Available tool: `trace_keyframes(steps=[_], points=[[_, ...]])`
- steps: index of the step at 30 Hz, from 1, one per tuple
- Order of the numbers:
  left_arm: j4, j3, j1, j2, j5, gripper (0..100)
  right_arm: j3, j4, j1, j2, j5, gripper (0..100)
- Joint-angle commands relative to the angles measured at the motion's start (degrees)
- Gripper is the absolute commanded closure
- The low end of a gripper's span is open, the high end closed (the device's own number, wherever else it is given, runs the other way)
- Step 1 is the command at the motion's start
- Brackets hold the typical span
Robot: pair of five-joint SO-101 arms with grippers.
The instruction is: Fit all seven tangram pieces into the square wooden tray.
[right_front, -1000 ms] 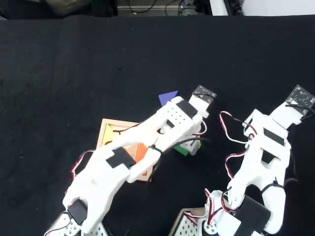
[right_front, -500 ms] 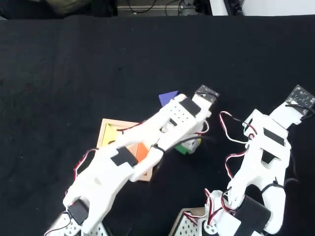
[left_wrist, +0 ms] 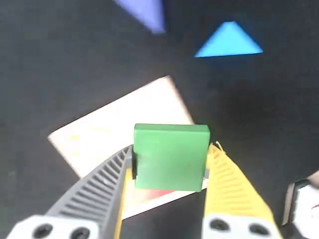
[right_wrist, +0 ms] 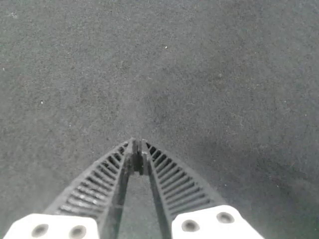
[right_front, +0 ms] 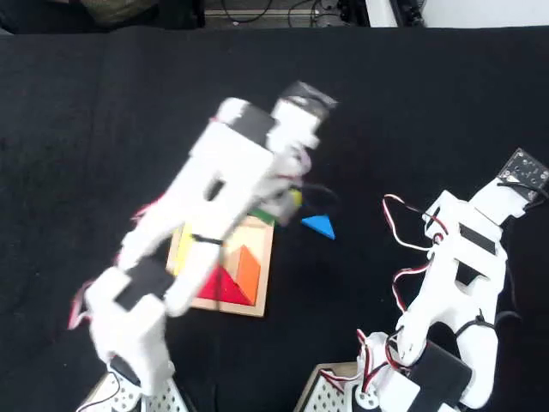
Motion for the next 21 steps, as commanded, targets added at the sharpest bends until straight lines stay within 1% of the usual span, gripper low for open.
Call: trace_keyframes(steps=[1, 3, 5, 7, 9, 10, 11, 12, 13, 17, 21], points=[[-0.7, 13.5, -6.3, -16.4, -7.0, 97, -2.9, -1.0, -1.1, -0.1, 0.5, 98.3], [-4.3, 22.8, -7.9, -24.0, -9.5, 97, -2.9, -1.0, -1.8, -0.1, 0.5, 98.3], [-13.2, 36.5, -8.8, -31.9, -11.9, 97, -2.9, -1.0, -2.2, -0.1, 0.6, 98.3], [-26.0, 51.4, -9.4, -38.8, -15.6, 97, -2.9, -1.0, -2.2, -0.1, 0.6, 98.3], [-41.2, 65.5, -10.5, -44.0, -19.2, 97, -2.9, -0.9, -2.3, -0.1, 0.6, 98.3], [-48.5, 71.1, -11.0, -45.4, -20.2, 97, -2.9, -0.9, -2.3, -0.1, 0.6, 98.3], [-54.2, 74.9, -11.6, -46.0, -20.3, 97, -2.8, -0.9, -2.3, -0.1, 0.6, 98.3], [-57.4, 76.8, -12.0, -45.9, -19.9, 97, -2.5, -1.0, -2.3, -0.1, 0.6, 98.3], [-58.2, 77.0, -12.3, -45.2, -19.5, 97, -2.4, -1.0, -2.3, -0.1, 0.6, 98.3], [-54.9, 72.0, -11.8, -39.2, -19.0, 97, -2.4, -1.0, -2.4, -0.1, 0.6, 98.3], [-54.5, 68.1, -11.4, -32.3, -19.1, 97, -2.4, -1.1, -3.1, -0.1, 0.6, 98.3]])
